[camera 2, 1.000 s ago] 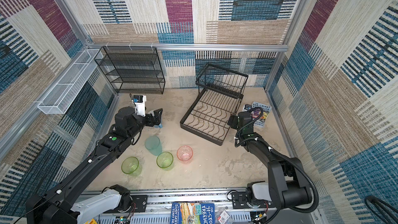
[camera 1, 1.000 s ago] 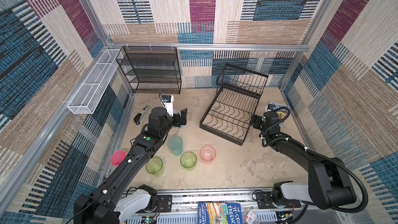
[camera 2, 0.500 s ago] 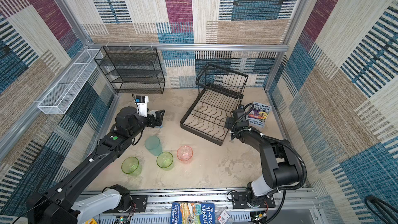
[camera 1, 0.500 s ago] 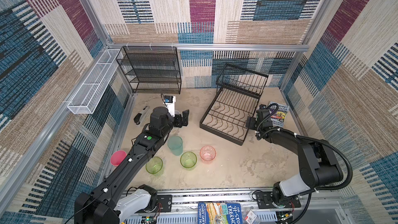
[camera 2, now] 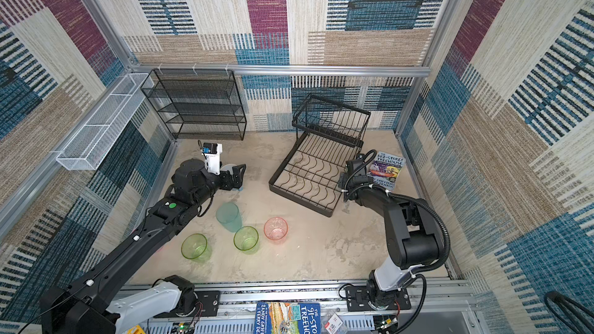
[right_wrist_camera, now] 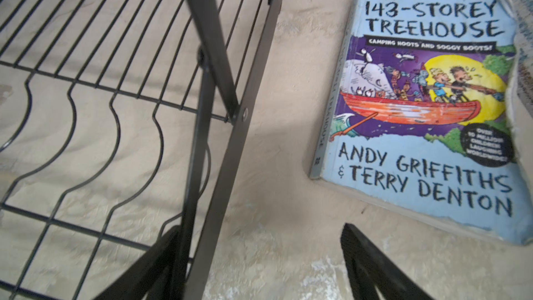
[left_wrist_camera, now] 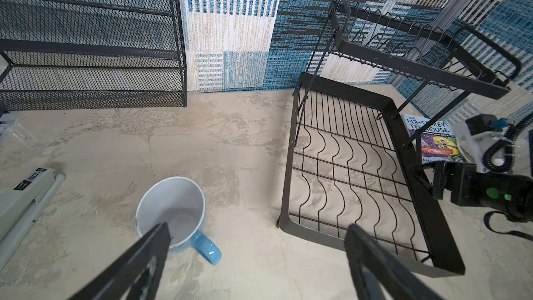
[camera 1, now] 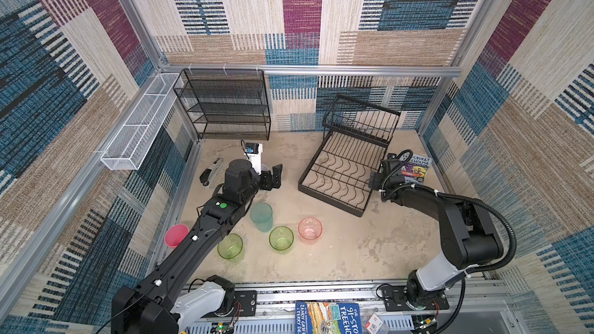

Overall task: Load cups into a dish rack
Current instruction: Rotate the dish rack at the top-center of the table.

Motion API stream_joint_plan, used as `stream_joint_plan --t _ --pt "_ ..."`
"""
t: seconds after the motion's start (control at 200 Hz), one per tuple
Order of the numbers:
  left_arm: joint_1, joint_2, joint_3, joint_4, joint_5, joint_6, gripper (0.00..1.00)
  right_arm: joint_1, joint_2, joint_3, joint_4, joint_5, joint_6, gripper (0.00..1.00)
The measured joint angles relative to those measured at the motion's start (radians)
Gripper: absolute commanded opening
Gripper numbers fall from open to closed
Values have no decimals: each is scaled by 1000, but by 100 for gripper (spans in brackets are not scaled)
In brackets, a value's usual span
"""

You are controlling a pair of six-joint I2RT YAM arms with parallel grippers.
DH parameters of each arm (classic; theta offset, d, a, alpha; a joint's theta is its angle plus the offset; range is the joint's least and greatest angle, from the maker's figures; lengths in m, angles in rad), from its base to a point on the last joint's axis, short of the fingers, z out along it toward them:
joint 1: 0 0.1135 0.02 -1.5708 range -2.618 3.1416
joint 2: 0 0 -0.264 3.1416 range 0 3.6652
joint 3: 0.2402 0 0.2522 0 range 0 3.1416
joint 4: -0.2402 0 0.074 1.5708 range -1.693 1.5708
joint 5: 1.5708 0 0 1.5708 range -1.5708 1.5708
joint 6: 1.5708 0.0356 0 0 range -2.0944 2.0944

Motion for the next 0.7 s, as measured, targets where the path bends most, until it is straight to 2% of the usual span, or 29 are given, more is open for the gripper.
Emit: stream_joint_plan --t 0.25,0.701 --pt "0 1 0 0 0 0 98 -85 2 13 1 -34 -3 85" --pt "0 5 0 0 0 0 98 -179 41 64 3 -86 -27 85"
